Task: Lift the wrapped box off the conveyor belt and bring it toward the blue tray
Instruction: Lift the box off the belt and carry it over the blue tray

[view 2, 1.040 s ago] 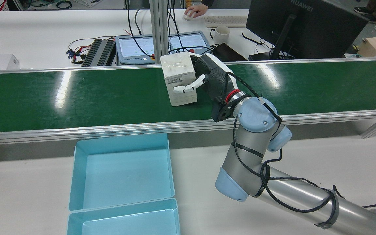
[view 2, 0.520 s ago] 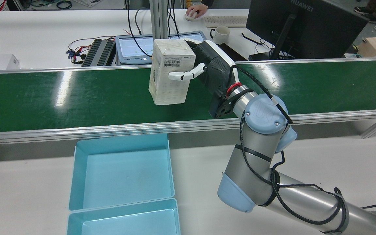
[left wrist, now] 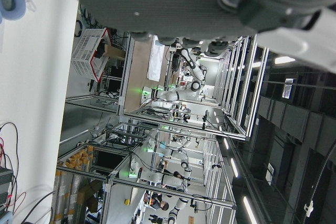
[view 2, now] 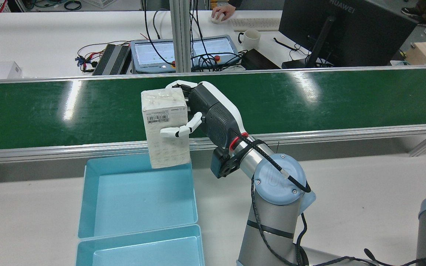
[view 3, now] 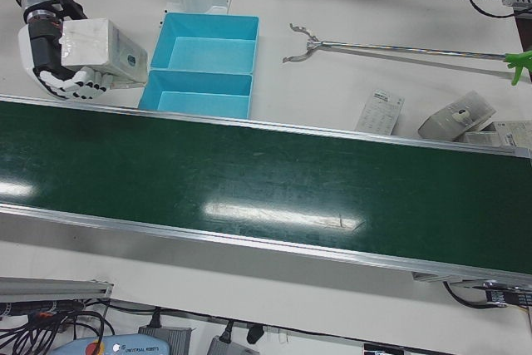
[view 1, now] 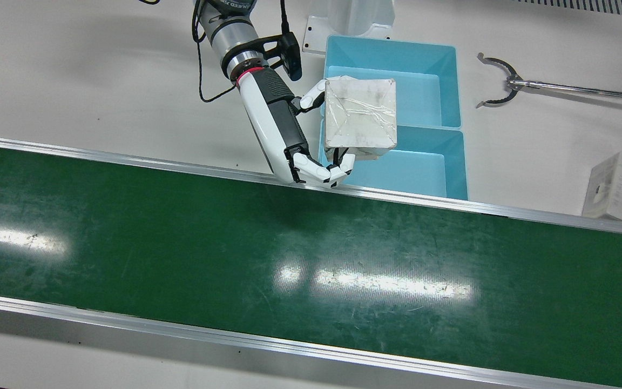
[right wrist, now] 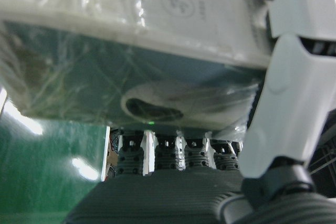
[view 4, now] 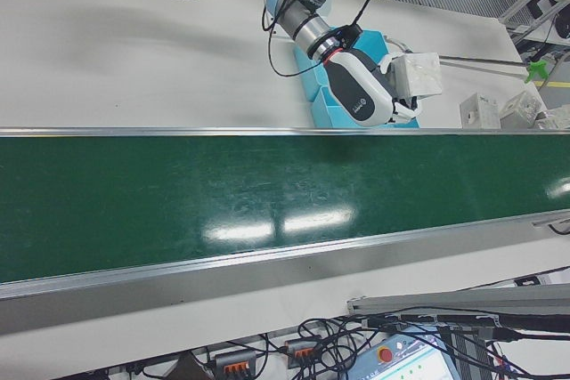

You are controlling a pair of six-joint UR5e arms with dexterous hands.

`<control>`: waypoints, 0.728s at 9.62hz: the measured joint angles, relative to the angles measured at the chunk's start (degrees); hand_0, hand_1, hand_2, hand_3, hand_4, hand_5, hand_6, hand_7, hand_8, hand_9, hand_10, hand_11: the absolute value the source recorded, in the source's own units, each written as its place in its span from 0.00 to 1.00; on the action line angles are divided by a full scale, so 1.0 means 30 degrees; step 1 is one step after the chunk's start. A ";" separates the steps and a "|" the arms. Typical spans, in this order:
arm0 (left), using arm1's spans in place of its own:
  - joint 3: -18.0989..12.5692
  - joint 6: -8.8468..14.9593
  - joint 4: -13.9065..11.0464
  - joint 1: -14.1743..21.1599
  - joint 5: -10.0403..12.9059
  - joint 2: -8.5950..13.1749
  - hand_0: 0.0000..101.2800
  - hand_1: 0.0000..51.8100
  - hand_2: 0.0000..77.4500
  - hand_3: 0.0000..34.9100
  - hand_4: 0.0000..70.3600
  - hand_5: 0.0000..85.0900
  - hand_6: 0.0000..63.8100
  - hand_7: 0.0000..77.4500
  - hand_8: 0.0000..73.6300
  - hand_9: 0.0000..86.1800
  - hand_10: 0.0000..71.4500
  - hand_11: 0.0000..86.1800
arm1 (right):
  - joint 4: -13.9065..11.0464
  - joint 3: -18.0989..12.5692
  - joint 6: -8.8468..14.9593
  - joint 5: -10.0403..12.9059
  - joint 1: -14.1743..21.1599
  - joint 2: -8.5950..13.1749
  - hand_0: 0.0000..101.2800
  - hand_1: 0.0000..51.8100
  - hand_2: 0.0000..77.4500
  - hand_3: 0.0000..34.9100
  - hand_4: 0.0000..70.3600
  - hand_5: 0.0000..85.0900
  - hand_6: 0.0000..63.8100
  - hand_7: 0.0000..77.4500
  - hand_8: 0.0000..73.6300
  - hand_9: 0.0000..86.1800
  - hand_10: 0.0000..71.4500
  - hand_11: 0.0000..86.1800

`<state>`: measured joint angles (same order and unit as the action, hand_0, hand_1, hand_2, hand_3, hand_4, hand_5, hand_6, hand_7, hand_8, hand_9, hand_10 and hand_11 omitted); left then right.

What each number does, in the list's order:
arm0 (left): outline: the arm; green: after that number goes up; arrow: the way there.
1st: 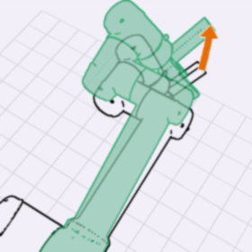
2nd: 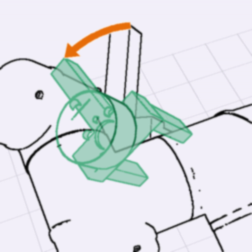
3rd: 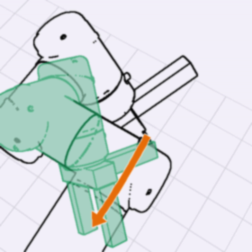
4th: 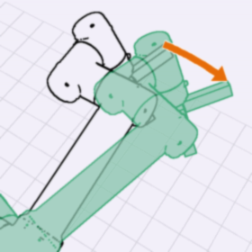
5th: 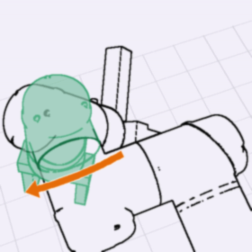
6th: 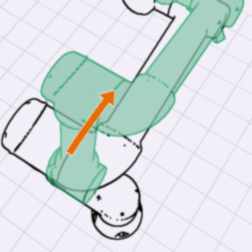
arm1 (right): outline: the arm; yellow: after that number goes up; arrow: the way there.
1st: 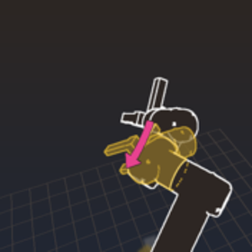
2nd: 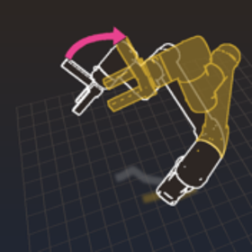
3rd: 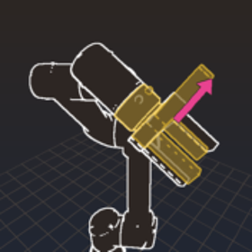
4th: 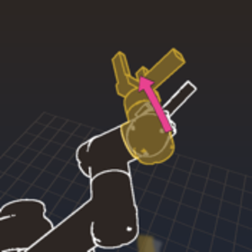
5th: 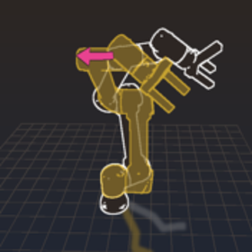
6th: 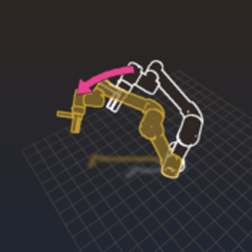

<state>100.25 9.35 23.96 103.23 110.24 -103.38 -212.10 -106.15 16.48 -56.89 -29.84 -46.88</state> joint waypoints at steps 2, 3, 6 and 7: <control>0.0000 0.0000 0.0000 0.0000 -0.0001 0.0000 0.00 0.00 0.01 0.00 0.01 0.01 0.01 0.01 0.01 0.00 0.01 0.01 | 0.0020 0.0012 0.0303 0.0079 0.0763 -0.0036 0.48 0.06 0.44 0.00 0.44 0.68 0.68 0.88 0.81 0.75 0.89 0.62; 0.0000 0.0000 -0.0001 0.0000 0.0000 0.0000 0.00 0.00 0.01 0.00 0.01 0.01 0.00 0.01 0.01 0.00 0.01 0.01 | 0.0048 0.0009 0.0312 0.0022 0.0977 -0.0087 0.49 0.06 0.44 0.00 0.34 0.79 0.74 0.97 0.76 0.87 0.73 0.76; 0.0000 0.0000 -0.0001 0.0000 0.0000 0.0000 0.00 0.00 0.01 0.00 0.01 0.01 0.01 0.01 0.01 0.00 0.01 0.01 | 0.0150 0.0016 0.0261 -0.0464 0.1845 -0.0111 0.52 0.06 0.44 0.10 0.12 0.67 0.53 1.00 0.56 0.94 0.47 0.90; 0.0000 0.0000 -0.0001 0.0000 -0.0001 0.0000 0.00 0.00 0.01 0.00 0.01 0.01 0.01 0.01 0.01 0.01 0.00 0.01 | 0.0165 0.0002 0.0247 -0.0569 0.2092 -0.0081 0.52 0.06 0.44 0.10 0.12 0.67 0.53 1.00 0.56 0.94 0.47 0.90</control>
<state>100.25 9.35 23.96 103.23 110.24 -103.37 -211.61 -106.14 17.22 -58.60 -23.56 -47.13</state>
